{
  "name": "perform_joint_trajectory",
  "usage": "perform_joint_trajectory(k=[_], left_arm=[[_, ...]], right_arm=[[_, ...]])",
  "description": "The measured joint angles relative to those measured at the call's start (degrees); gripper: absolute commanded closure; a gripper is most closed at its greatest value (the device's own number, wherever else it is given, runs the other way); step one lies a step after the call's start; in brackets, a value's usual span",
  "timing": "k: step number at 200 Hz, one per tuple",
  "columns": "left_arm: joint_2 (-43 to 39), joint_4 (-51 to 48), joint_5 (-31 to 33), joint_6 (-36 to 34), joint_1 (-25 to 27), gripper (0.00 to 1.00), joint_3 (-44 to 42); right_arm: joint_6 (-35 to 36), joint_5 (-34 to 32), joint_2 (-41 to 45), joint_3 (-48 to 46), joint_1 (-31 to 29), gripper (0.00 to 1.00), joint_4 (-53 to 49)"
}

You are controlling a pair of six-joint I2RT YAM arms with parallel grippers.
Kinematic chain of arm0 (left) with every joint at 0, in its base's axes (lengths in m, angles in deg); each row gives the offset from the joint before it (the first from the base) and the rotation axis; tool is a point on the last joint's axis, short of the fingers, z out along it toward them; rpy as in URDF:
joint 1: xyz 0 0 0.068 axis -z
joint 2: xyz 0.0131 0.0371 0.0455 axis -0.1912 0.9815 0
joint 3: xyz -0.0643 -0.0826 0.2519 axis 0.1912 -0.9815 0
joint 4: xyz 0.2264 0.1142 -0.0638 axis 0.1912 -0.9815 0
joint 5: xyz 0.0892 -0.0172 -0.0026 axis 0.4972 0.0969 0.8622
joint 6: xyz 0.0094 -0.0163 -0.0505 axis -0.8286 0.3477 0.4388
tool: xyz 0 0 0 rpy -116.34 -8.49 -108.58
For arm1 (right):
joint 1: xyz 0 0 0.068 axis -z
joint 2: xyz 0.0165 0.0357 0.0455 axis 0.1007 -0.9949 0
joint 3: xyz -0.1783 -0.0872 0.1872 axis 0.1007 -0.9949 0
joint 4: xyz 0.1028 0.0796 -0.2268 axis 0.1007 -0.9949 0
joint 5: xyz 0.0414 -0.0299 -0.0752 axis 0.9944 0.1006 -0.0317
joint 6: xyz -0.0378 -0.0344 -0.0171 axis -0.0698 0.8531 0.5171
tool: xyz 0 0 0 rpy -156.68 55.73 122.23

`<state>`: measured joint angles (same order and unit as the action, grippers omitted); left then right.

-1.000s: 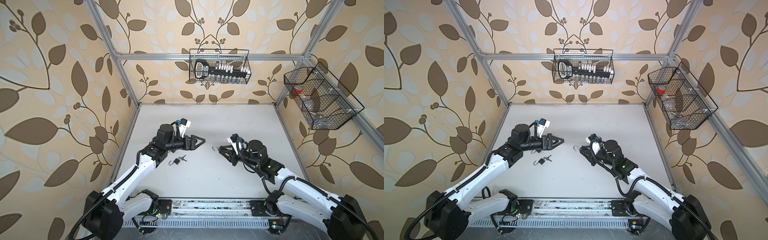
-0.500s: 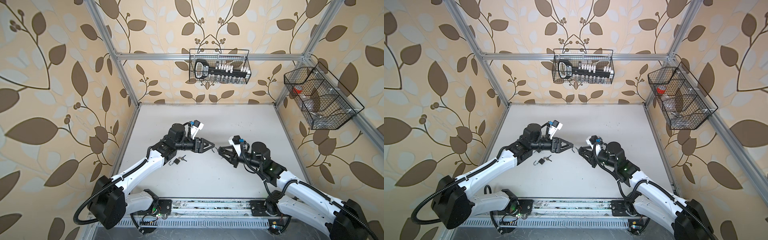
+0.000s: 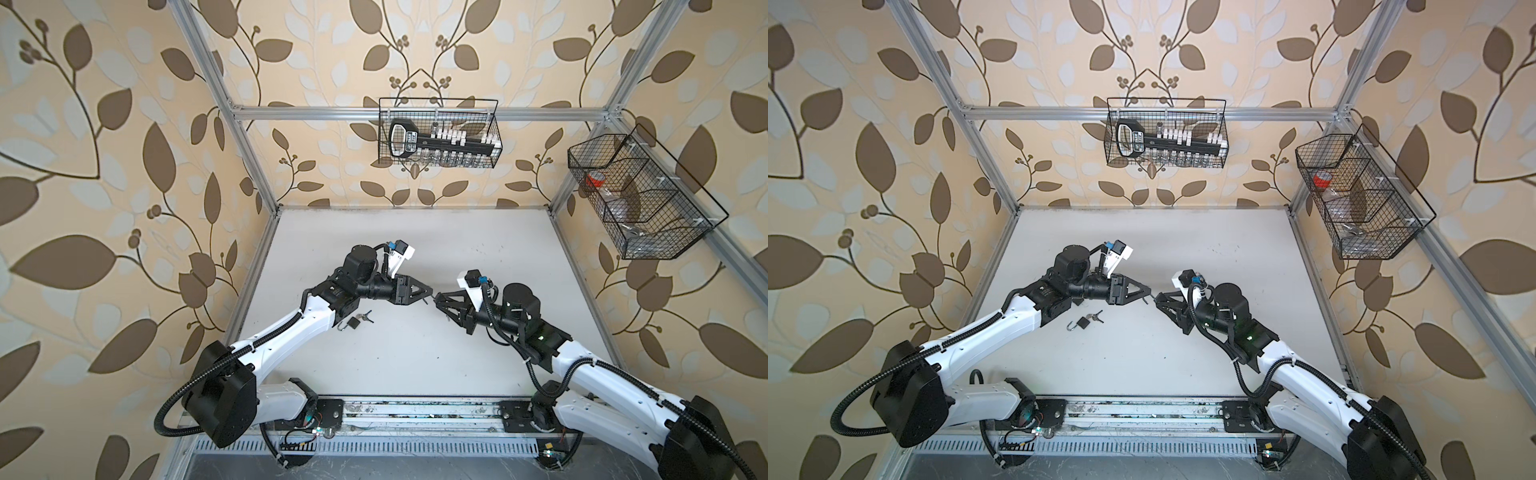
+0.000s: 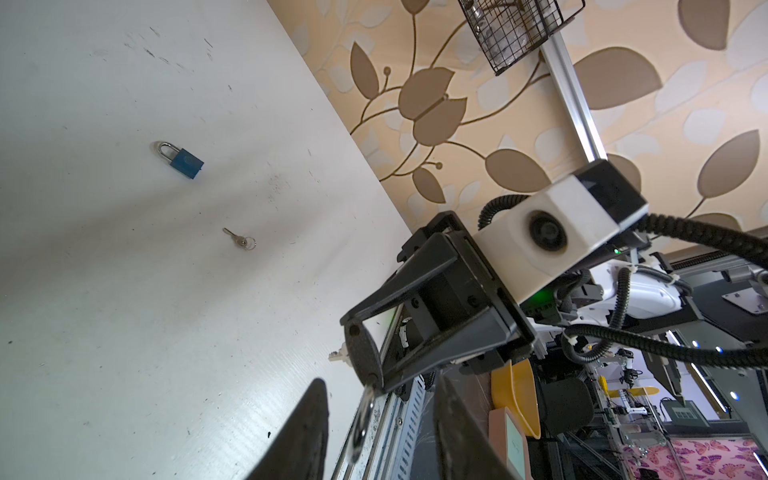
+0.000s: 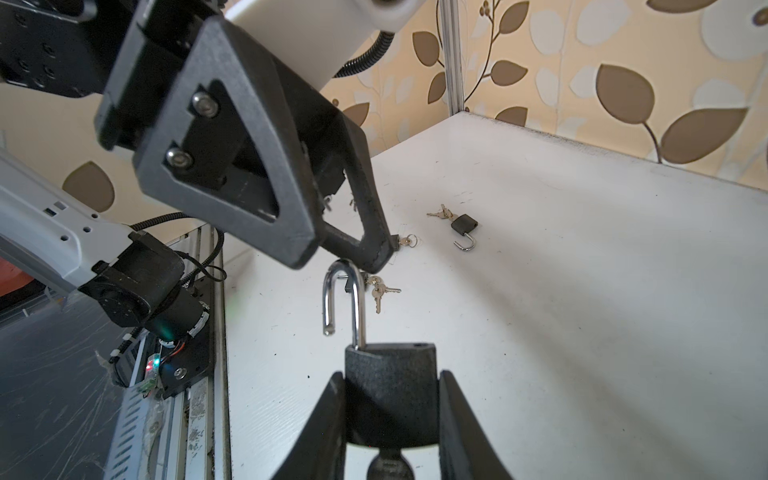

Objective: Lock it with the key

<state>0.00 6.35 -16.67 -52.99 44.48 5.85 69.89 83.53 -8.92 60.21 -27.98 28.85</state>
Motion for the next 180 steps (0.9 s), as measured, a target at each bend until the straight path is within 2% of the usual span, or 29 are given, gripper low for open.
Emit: perform_joint_trajectory(k=[80,128,163,180], left_arm=[[1.1,-0.2,0.0,-0.3,0.4,0.72,0.0],[1.1,-0.7,0.2,-1.4,0.4,0.83,0.2],[1.1,-1.4,0.4,-1.4,0.4,1.00,0.8],[1.1,-2.0,0.7,-1.5,0.4,1.00,1.1]], right_arm=[[-0.8,-0.1,0.0,0.0,0.0,1.00,0.4],[-1.2,-0.3,0.6,0.0,0.0,1.00,0.4],[-1.3,-0.5,0.8,0.0,0.0,1.00,0.4],[-1.5,-0.7,0.9,0.0,0.0,1.00,0.4]])
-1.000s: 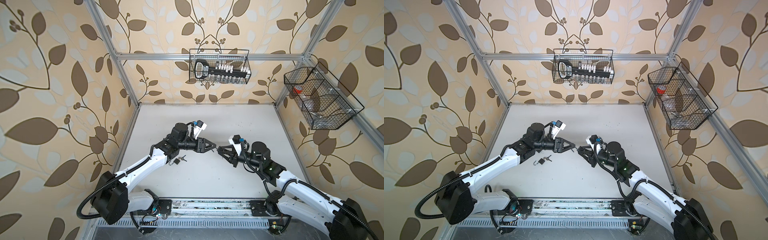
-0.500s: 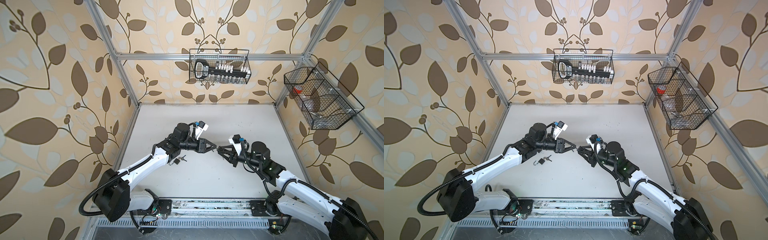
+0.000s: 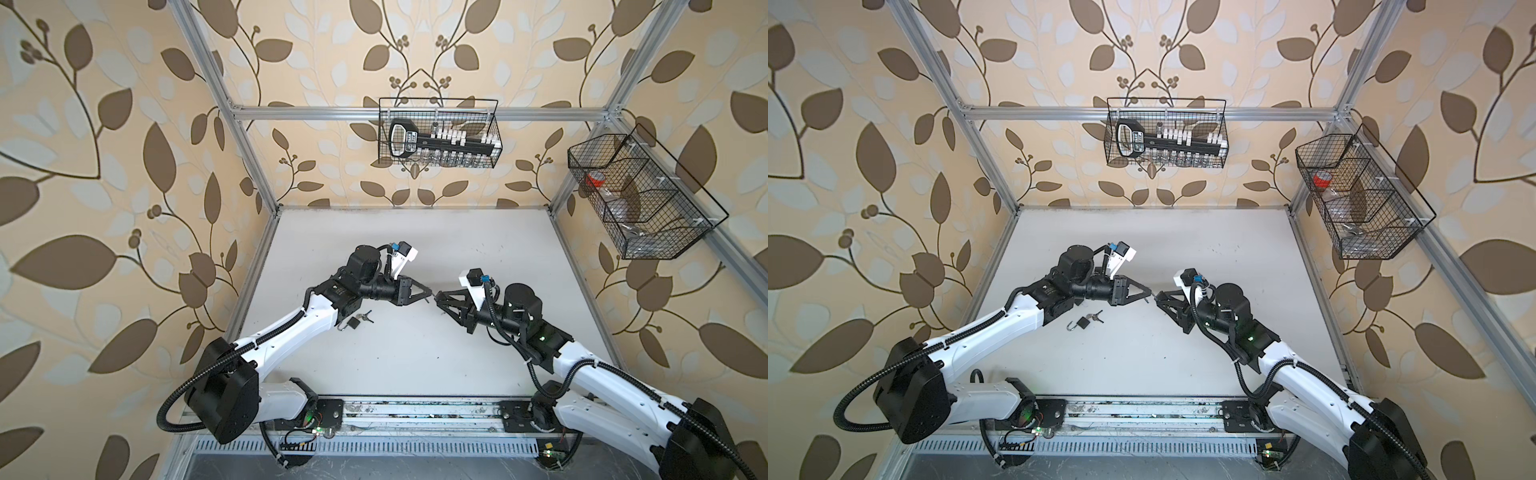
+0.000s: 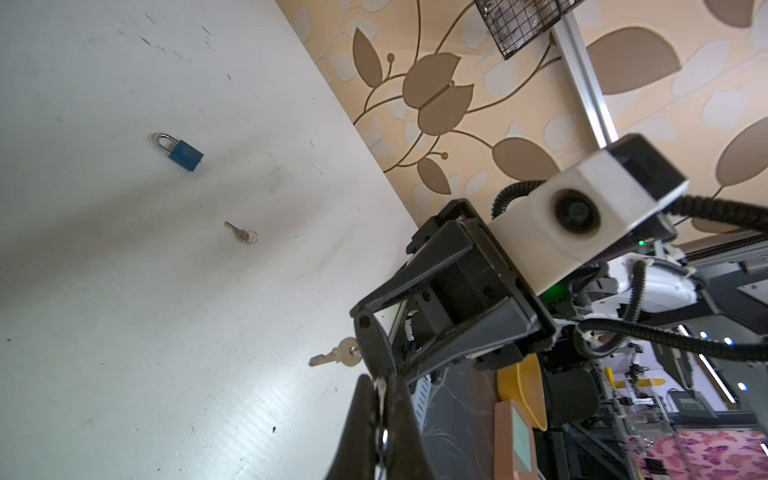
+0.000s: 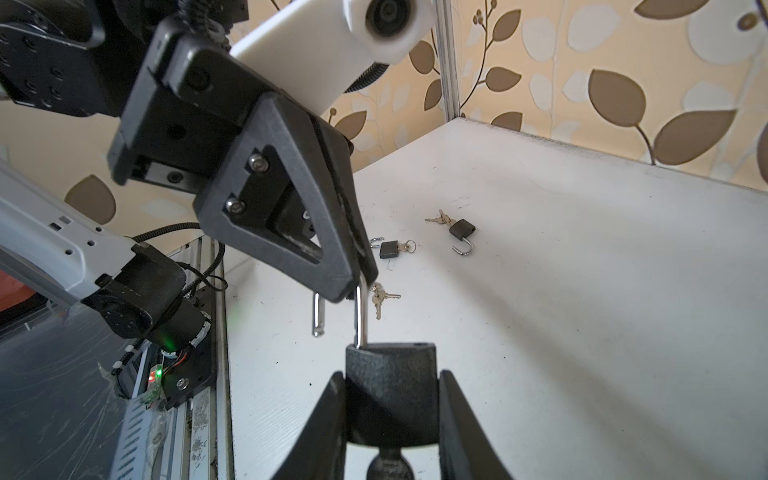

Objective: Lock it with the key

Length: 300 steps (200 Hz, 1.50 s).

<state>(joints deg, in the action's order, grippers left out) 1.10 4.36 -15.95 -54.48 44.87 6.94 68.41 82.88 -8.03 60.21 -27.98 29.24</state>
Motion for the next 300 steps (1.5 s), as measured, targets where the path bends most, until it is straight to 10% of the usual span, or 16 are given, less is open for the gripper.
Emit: perform_joint_trajectory(k=[131,300], left_arm=[[-5.3,-5.2,7.7,3.0,0.6,1.00,4.9],[-8.6,1.0,8.3,10.5,0.6,1.00,4.7]], right_arm=[[5.0,-4.9,8.0,1.6,-0.2,0.33,4.8],[4.7,2.6,-3.3,1.2,-0.2,0.58,21.1]])
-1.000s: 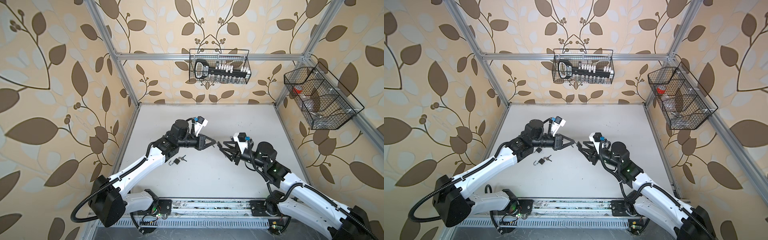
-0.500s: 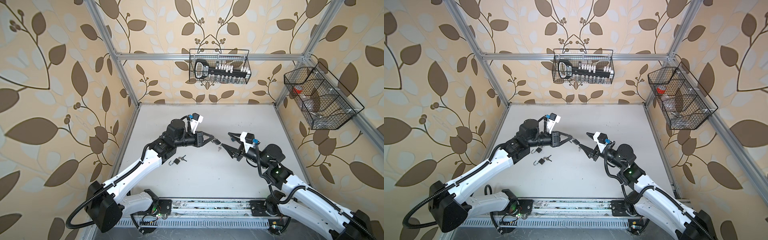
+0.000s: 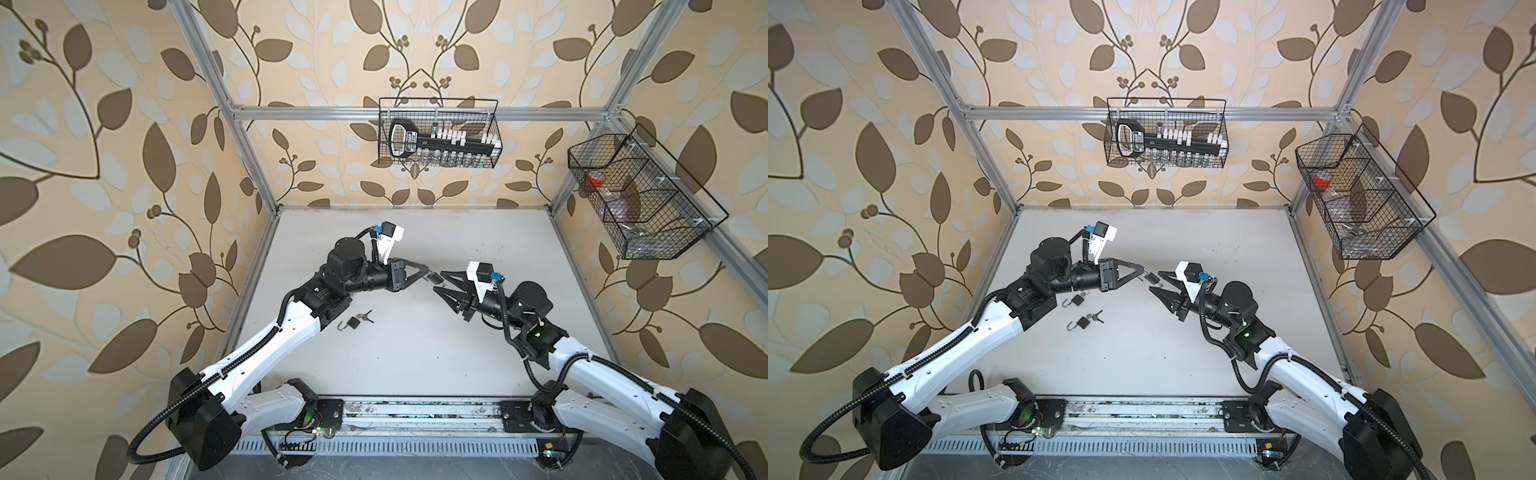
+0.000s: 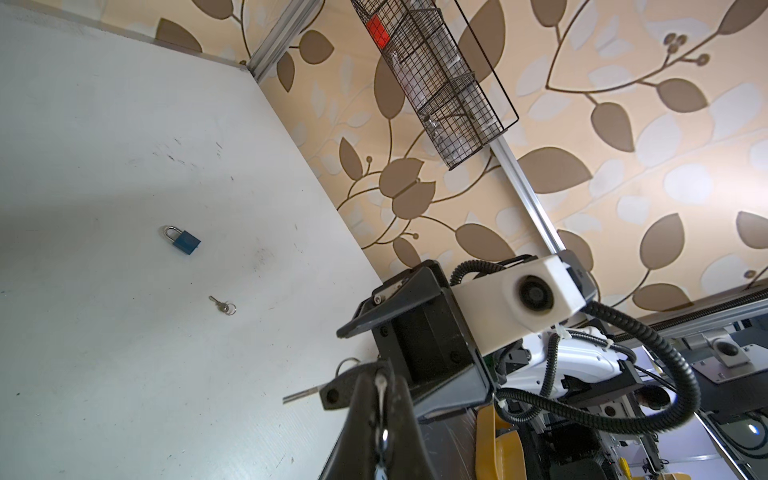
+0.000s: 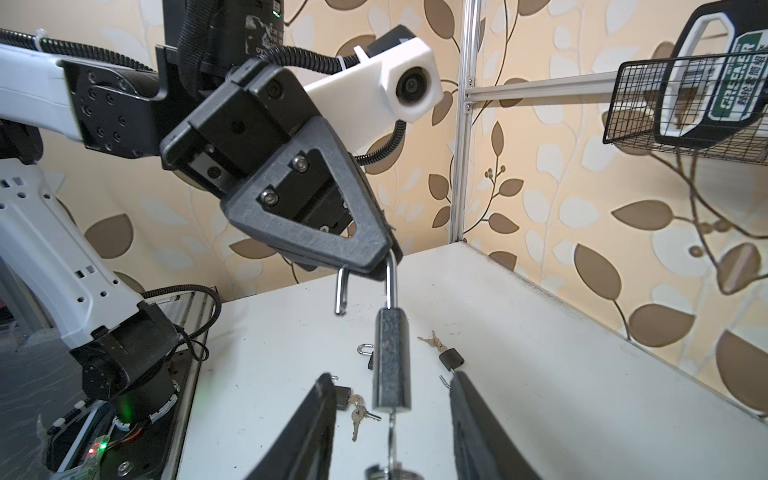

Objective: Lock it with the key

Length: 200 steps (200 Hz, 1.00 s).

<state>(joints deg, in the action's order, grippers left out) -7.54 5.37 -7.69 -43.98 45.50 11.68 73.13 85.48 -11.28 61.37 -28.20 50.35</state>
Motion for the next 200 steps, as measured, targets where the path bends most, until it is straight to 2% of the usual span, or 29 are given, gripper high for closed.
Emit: perform_joint_trajectory(k=[79,121,137,144,164,200], left_arm=[[-0.3,1.3,-1.1,0.1,0.0,1.00,-0.9],[-0.6,1.5,-1.2,0.0,0.0,1.00,-0.9],[-0.7,1.4,-1.2,-0.4,0.0,1.00,-0.9],[-0.8,1.3,-1.2,-1.0,0.0,1.00,-0.9],[-1.3,1.2,-1.1,-3.2,-0.1,1.00,-0.9],[-2.8,-1.6,-1.0,-8.5,-0.5,1.00,1.6]], right_arm=[[-2.3,1.0,-0.9,0.0,0.0,0.73,1.9],[-3.8,1.3,-1.2,0.0,0.0,0.87,2.3],[-5.0,1.7,-1.2,0.1,0.1,0.96,2.2],[-5.6,2.4,-1.2,0.4,0.3,1.00,1.8],[-8.0,5.4,-1.4,2.7,1.5,1.00,-1.5],[-14.0,15.1,-4.4,9.6,3.9,1.00,-6.6]])
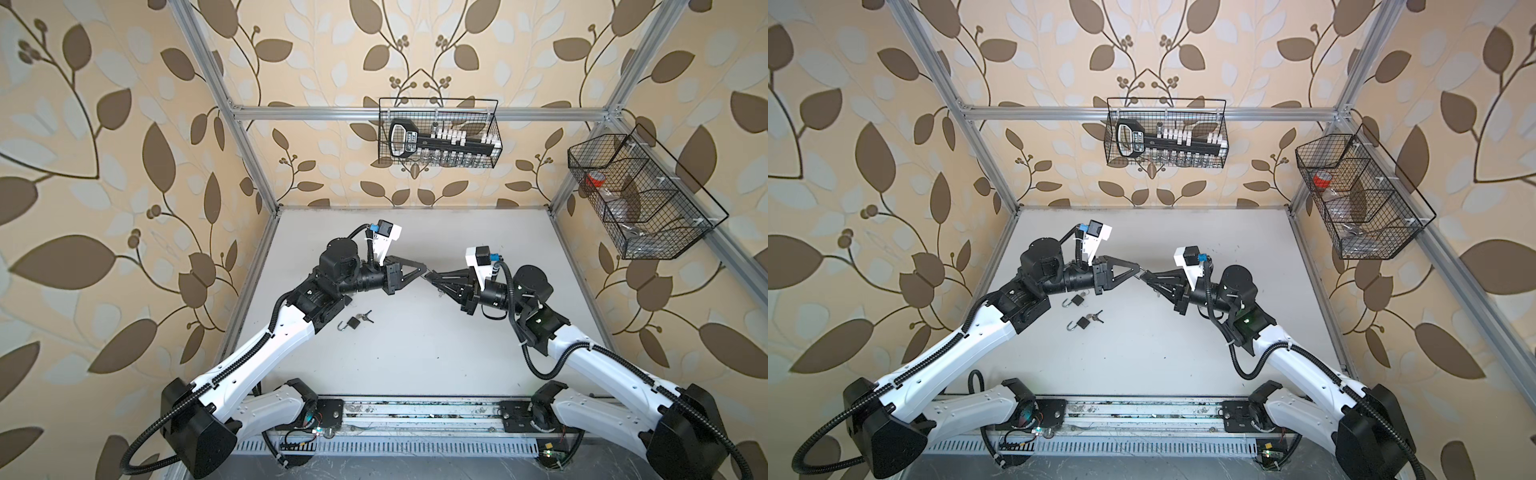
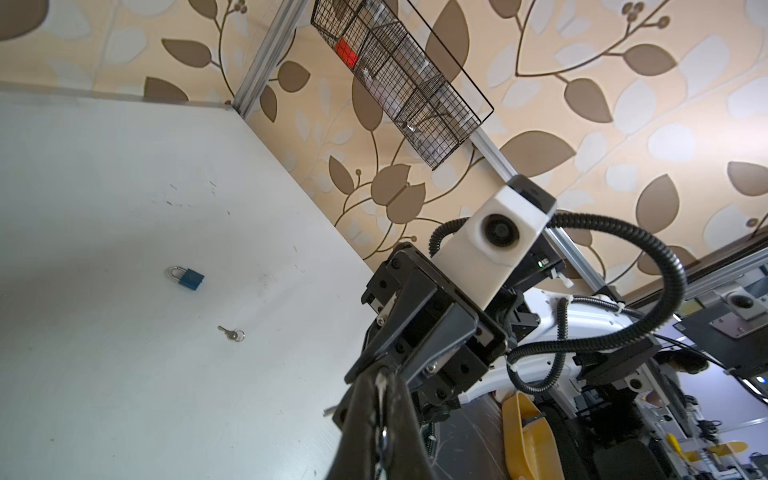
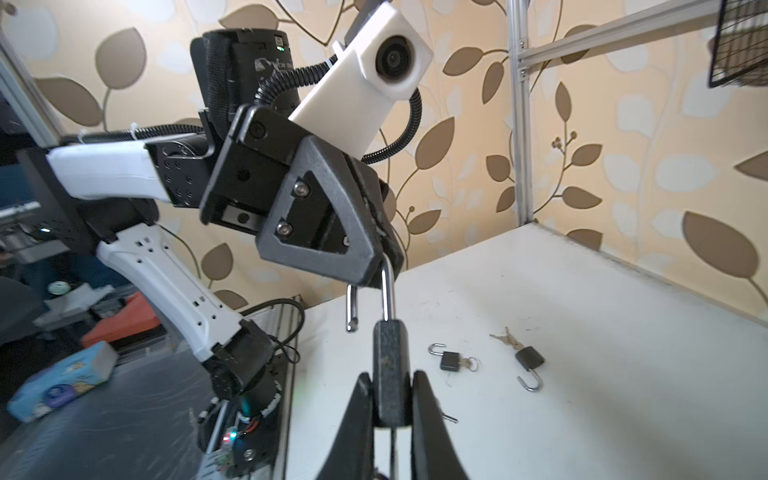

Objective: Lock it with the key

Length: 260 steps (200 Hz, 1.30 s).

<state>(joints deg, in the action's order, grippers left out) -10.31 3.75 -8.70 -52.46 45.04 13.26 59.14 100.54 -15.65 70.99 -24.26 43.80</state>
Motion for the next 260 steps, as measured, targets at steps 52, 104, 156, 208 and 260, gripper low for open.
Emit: perform_joint_trajectory(k=[52,104,156,208,260], left_arm=[[-3.7,-3.5,0.2,-5.5,0.2,1.00,2.4],[-3.3,-3.9,-3.9,-8.9,0.1,1.00,4.5],[-3.5,-2.2,-7.1,-9.8,0.1,1.00,5.0],[-3.1,0.2,-9.4,-9.7,0.1,1.00,5.0],[-1.5,1.2,-11.5,-9.7,0.0,1.00,5.5]], right_arm=[[-8.9,10.4,-2.4,5.9,0.9,1.00,-0.7],[-15.0,15.2,-2.4,8.5,1.2,1.00,-1.4],[-21.2,19.6,-2.4,11.3,1.4,1.00,-1.8],[-25.6,22.1,-2.4,12.3,1.7,1.00,-1.3],[-27.3,22.9,-2.4,12.3,2.1,1.00,-1.3]])
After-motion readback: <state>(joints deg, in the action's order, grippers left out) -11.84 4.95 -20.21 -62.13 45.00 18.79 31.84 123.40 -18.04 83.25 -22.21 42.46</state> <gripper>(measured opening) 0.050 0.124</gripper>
